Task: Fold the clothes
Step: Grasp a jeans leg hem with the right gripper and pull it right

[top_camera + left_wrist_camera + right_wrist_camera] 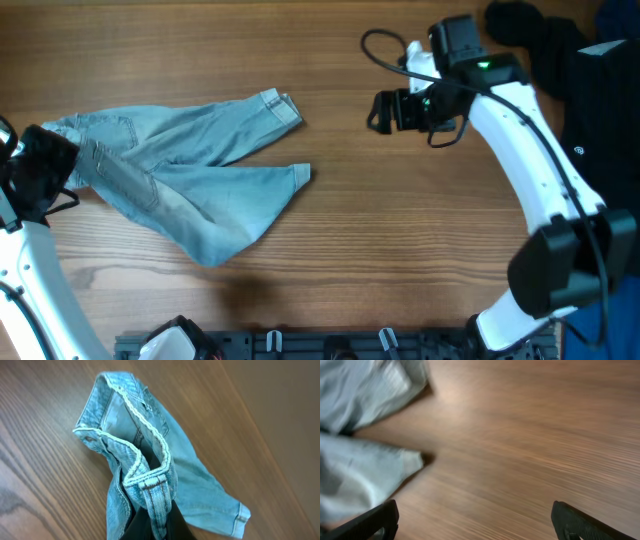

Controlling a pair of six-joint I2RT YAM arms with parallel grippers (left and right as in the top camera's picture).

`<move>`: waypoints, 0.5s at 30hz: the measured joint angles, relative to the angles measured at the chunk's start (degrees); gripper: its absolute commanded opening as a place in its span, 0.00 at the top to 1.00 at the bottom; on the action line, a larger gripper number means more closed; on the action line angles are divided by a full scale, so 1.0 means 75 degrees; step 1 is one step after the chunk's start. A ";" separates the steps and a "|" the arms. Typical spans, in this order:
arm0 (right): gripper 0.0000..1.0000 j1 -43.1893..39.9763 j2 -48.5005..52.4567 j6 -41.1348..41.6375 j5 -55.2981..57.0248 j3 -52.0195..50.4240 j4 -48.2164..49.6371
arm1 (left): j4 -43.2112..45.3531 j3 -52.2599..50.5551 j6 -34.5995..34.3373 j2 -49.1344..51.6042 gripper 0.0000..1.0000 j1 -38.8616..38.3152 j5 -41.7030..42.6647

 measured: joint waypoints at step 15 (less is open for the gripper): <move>0.02 0.2789 0.2224 -0.1553 -0.0988 -0.0006 0.1428 | -0.0455 -0.0003 -0.0052 0.0026 0.96 0.0003 -0.0026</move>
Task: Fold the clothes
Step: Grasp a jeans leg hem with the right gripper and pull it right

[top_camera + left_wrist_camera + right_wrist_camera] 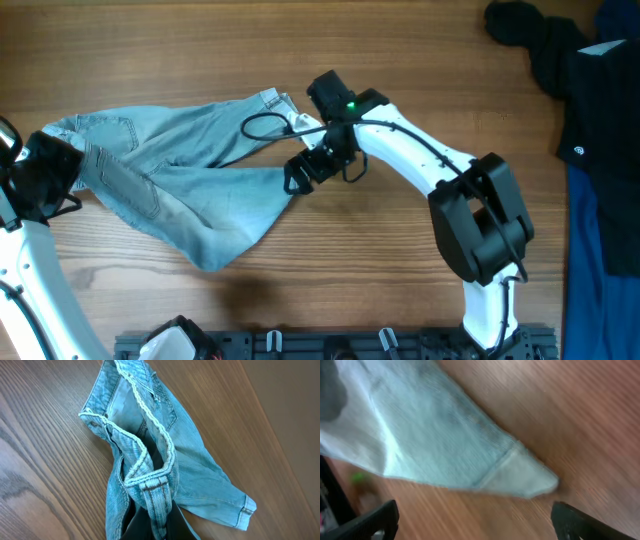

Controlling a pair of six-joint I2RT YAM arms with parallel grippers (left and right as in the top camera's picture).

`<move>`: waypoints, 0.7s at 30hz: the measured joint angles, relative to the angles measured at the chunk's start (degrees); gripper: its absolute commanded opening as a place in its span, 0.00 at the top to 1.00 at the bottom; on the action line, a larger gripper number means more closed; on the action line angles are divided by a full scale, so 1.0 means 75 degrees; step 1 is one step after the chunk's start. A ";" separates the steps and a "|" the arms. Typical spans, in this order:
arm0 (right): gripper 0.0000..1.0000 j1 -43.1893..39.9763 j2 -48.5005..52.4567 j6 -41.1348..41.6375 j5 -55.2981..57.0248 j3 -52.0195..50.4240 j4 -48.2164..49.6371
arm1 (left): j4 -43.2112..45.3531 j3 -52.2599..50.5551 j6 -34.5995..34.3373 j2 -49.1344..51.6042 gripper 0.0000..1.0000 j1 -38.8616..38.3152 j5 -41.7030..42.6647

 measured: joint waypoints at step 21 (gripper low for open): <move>0.50 0.0265 0.0560 0.0221 -0.0152 0.0000 0.1081 | -0.0032 0.0000 0.0000 0.0000 0.96 -0.0003 0.0006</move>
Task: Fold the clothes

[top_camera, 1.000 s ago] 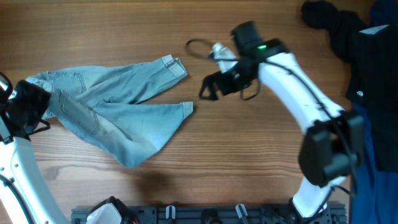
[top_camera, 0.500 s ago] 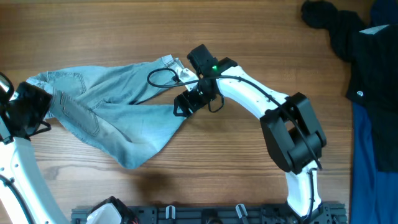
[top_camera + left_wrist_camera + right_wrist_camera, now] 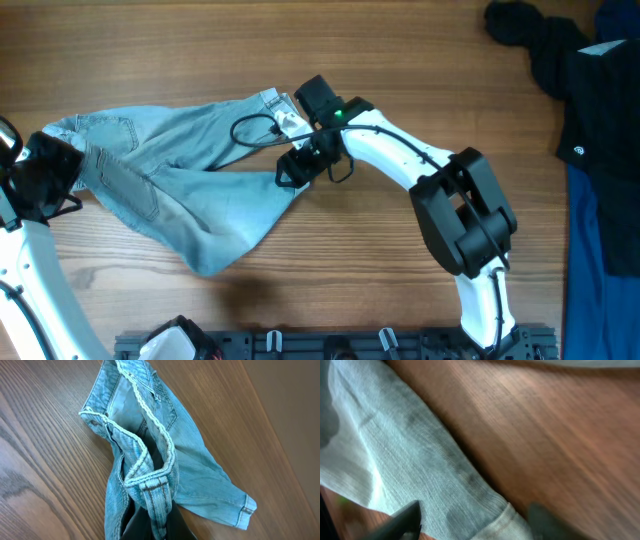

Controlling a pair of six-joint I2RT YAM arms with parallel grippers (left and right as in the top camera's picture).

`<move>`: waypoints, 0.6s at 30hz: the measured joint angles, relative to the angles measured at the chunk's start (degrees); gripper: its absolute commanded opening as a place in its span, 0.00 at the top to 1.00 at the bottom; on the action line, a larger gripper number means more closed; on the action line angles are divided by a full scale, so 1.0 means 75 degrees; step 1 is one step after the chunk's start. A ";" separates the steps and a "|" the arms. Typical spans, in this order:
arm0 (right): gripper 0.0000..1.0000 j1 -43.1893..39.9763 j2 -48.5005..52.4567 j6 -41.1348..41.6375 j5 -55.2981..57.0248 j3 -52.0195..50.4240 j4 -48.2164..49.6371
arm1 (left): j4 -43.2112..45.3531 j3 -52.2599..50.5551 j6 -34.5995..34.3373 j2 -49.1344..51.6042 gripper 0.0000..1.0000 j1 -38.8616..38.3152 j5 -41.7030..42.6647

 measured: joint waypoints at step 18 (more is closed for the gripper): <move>0.96 -0.3331 -0.2999 0.0667 0.0761 0.0009 -0.2675 | -0.0525 0.0000 0.0667 -0.0003 0.96 -0.0085 0.1501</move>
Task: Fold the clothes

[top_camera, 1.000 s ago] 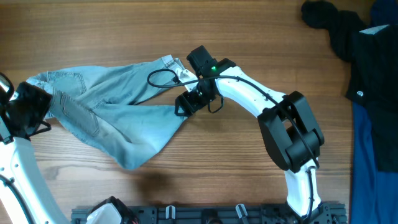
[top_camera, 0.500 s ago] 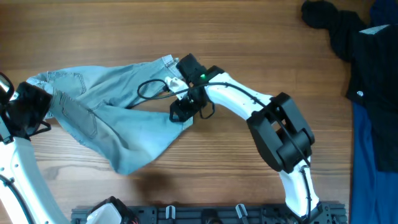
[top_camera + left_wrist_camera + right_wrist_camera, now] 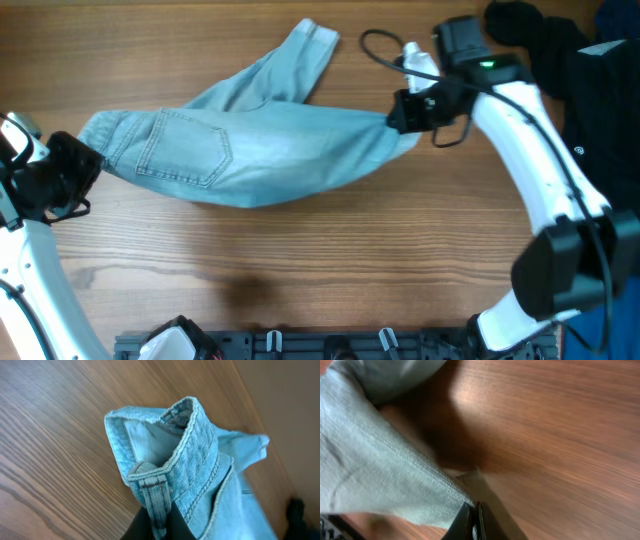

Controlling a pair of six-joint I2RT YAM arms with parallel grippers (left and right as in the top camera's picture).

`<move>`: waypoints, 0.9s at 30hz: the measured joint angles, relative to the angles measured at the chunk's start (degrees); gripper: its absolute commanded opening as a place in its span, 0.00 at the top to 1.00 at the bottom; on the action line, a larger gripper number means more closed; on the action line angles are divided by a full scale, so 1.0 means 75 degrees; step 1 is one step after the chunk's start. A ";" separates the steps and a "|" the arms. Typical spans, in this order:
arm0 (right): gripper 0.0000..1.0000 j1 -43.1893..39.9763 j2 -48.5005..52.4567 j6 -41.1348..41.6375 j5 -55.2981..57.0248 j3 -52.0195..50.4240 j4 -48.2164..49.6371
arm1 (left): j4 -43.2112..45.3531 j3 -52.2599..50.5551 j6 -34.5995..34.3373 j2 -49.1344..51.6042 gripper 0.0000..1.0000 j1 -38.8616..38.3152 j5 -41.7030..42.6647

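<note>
Light blue jeans (image 3: 250,140) hang stretched across the table between my two grippers. My left gripper (image 3: 78,175) is shut on the waistband (image 3: 157,485) at the left end, pinching a belt loop. My right gripper (image 3: 398,112) is shut on a leg hem (image 3: 462,492) at the right end. The other leg (image 3: 300,50) trails toward the far edge of the table. The back pocket (image 3: 185,150) faces up.
Dark clothes (image 3: 560,50) and a blue garment (image 3: 600,210) are piled at the right edge of the wooden table (image 3: 320,270). A black rail (image 3: 330,345) runs along the near edge.
My right gripper shut on the lower leg's hem at mid-table and now holds it far to the right. The jeans are pulled out long; the other leg has swung to the far side.
The jeans lay spread at the left with my left gripper shut on the waistband throughout. My right gripper was open at the right, then at the lower leg's hem. Now it holds that hem and the jeans stretch between both grippers.
</note>
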 measured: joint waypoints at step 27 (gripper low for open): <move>0.96 0.0548 -0.0434 0.0449 -0.0458 -0.0020 -0.0466 | 0.0440 0.0000 0.1207 0.1102 0.96 -0.3037 -0.1457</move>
